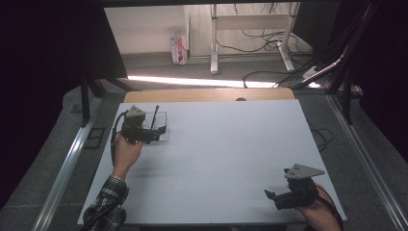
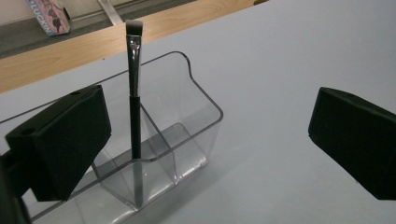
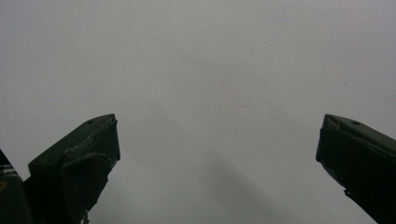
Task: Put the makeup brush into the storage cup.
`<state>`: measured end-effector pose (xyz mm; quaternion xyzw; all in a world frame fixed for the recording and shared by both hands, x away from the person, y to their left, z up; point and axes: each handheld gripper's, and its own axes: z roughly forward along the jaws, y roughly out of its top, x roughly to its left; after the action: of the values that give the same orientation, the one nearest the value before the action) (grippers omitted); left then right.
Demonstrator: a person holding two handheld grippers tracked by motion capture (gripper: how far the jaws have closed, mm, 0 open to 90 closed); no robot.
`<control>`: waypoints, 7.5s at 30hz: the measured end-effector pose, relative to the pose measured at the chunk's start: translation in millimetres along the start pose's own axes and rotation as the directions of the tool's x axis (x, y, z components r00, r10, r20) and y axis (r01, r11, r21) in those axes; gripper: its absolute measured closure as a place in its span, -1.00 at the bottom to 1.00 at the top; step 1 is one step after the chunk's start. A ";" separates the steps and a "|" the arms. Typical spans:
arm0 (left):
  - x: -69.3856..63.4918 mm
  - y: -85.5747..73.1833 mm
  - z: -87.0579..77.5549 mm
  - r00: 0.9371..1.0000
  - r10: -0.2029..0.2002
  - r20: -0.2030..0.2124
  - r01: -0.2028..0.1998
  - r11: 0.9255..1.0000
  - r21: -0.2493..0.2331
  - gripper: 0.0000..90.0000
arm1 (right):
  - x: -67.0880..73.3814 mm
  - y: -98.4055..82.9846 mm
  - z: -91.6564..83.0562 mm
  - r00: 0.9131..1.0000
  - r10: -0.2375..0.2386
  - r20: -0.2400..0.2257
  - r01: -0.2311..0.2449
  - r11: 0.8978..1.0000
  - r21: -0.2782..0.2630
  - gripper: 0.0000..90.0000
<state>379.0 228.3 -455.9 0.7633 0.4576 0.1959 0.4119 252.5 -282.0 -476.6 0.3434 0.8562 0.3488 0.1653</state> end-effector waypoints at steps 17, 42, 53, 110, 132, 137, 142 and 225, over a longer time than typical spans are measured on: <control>-15.9 -2.0 -9.9 0.999 0.049 0.020 -0.050 0.999 0.013 -1.00 | -0.7 -0.1 0.0 1.000 0.006 0.000 -0.006 1.000 -0.003 -1.00; -38.1 -19.5 -21.5 0.995 0.058 0.077 -0.057 0.998 -0.015 -0.99 | -1.5 -0.2 -0.8 1.000 0.011 0.013 -0.011 1.000 -0.003 -1.00; -40.3 -26.2 -32.7 0.996 0.053 0.073 -0.051 0.998 -0.020 -0.99 | -1.4 -0.1 -0.5 1.000 0.010 0.015 -0.010 1.000 0.000 -1.00; -63.4 -68.3 -72.2 0.995 0.054 0.086 -0.055 0.998 0.013 -0.98 | -1.1 -0.1 0.0 1.000 0.009 0.015 -0.009 1.000 0.003 -1.00; -64.9 -84.1 -85.6 0.996 0.033 0.080 -0.034 0.999 0.016 -0.98 | -0.9 -0.1 0.1 1.000 0.008 0.019 -0.008 1.000 0.007 -1.00; -64.0 -87.3 -88.5 0.997 0.024 0.075 -0.026 1.000 0.018 -0.98 | -1.0 -0.1 0.1 1.000 0.008 0.019 -0.008 1.000 0.008 -1.00; -62.5 -91.5 -92.4 0.998 0.018 0.068 -0.020 1.000 0.023 -0.98 | -0.9 -0.1 0.3 1.000 0.008 0.020 -0.008 1.000 0.009 -1.00; -39.2 -156.6 -153.5 0.991 -0.026 -0.128 0.039 0.995 0.097 -0.98 | 0.0 -0.7 2.4 1.000 0.004 0.026 -0.005 0.999 0.033 -1.00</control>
<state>171.4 301.5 -489.7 0.7612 0.5045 0.2143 0.3468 253.4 -281.3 -478.8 0.3526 0.8589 0.3303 0.1700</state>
